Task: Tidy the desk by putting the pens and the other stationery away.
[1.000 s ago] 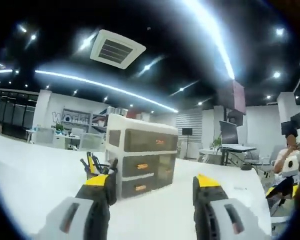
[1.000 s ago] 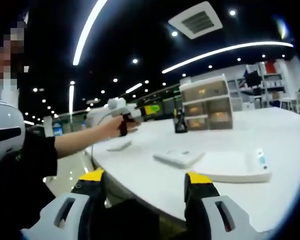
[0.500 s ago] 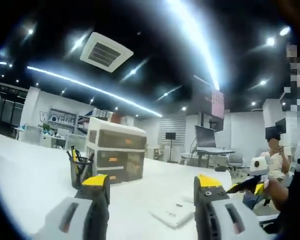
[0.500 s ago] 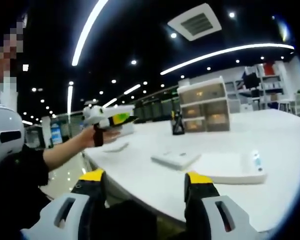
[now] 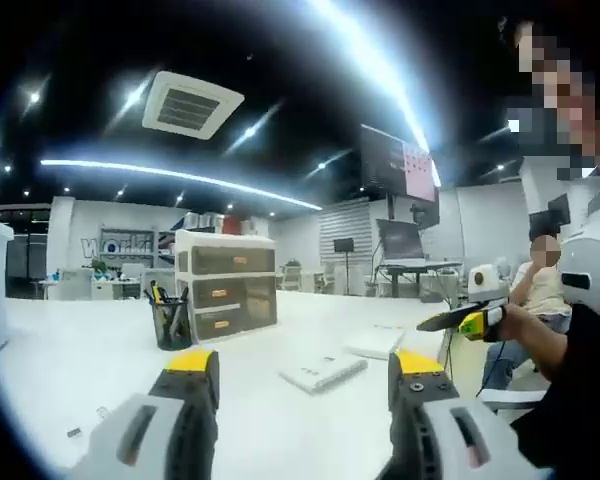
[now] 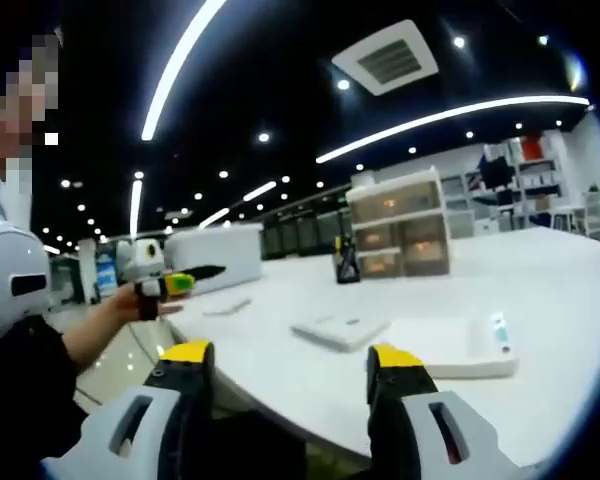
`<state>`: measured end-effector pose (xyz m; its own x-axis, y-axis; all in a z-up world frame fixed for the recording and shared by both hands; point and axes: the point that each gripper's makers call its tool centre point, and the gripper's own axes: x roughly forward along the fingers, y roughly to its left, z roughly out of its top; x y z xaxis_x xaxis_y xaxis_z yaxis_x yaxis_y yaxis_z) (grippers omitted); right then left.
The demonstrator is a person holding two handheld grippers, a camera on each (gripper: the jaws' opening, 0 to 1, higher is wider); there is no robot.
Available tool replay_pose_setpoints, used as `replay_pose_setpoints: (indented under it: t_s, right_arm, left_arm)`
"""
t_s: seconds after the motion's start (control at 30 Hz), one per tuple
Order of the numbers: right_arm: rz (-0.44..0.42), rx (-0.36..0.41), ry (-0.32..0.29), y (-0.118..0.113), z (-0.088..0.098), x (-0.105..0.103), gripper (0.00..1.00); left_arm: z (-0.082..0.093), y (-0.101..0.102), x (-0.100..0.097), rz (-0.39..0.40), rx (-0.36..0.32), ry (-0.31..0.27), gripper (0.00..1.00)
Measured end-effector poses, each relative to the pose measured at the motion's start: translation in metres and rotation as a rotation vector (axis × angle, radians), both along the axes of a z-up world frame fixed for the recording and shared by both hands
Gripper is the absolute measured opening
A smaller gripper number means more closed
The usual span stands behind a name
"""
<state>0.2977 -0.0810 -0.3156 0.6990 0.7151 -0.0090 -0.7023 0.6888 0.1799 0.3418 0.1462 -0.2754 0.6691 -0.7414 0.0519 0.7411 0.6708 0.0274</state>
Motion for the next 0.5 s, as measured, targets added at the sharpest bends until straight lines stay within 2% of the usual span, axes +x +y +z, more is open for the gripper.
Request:
replay_pose_setpoints:
  t_s: [0.07, 0.17, 0.23, 0.33, 0.5]
  right_arm:
    - [-0.008, -0.01, 0.002, 0.0, -0.004, 0.002, 0.56]
    - [-0.001, -0.009, 0.0, 0.003, -0.008, 0.004, 0.57]
    - [0.007, -0.009, -0.008, 0.006, -0.008, 0.003, 0.58]
    - [0.013, -0.017, -0.024, 0.008, -0.005, 0.003, 0.58]
    - [-0.009, -0.043, -0.056, 0.004, 0.001, 0.006, 0.58]
  left_arm:
    - [-0.008, 0.004, -0.005, 0.03, 0.002, 0.027, 0.69]
    - [-0.023, 0.008, -0.015, 0.079, 0.037, 0.016, 0.69]
    - [-0.029, 0.011, -0.02, 0.093, 0.034, 0.023, 0.69]
    - [-0.025, 0.016, -0.027, 0.1, -0.029, 0.037, 0.7]
    - [-0.025, 0.023, -0.026, 0.123, 0.001, 0.031, 0.7]
